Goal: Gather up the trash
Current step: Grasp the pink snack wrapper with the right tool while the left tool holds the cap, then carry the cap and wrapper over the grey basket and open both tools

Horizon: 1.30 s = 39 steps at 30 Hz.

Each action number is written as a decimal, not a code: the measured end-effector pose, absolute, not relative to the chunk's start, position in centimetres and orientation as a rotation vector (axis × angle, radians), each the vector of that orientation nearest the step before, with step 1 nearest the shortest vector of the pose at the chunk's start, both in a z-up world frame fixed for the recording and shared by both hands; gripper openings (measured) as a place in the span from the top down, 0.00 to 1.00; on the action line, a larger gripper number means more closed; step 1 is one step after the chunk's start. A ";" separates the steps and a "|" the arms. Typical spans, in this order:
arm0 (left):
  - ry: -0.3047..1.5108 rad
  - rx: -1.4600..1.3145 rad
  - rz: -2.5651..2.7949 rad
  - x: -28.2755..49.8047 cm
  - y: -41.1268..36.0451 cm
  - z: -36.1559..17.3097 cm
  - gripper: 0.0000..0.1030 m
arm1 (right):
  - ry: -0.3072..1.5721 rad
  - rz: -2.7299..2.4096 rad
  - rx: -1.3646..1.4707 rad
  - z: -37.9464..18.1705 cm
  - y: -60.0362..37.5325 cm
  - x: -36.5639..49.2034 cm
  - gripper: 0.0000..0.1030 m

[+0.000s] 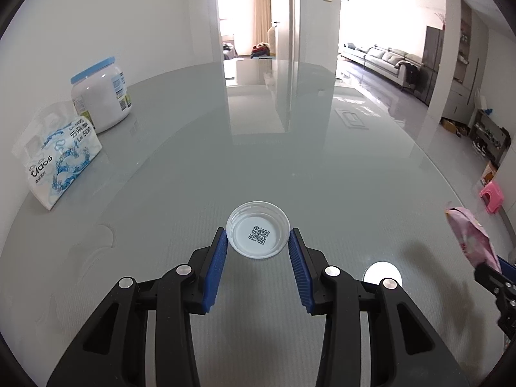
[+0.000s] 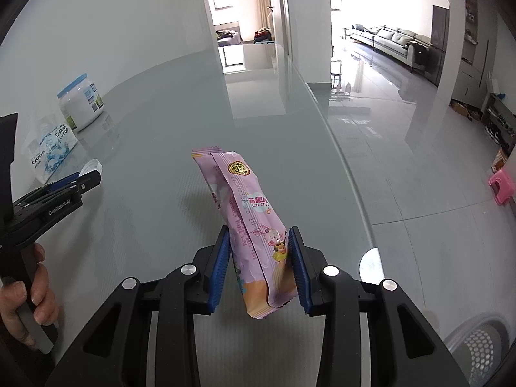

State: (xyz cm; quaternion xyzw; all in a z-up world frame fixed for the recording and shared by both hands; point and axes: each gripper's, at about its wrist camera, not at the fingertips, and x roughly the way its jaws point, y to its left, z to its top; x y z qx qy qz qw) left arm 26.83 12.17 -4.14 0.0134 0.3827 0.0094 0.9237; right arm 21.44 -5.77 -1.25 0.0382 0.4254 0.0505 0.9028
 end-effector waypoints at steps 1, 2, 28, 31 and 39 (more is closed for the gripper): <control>0.782 0.030 0.014 26.7 12.0 -4.1 0.62 | 0.873 0.092 0.078 -1.0 -6.2 20.6 0.66; 0.781 0.029 0.007 26.6 11.8 -4.0 0.62 | 0.867 0.077 0.077 -0.8 -6.4 20.0 0.66; 0.679 0.153 -0.216 16.0 0.9 -1.6 0.62 | 0.763 -0.138 0.291 0.4 -19.9 0.4 0.66; 0.666 0.139 -0.274 14.1 -0.8 -0.9 0.62 | 0.760 -0.158 0.315 0.1 -20.4 -0.7 0.66; 0.658 0.129 -0.385 10.2 -5.0 0.0 0.62 | 0.740 -0.230 0.346 0.0 -22.4 -4.2 0.66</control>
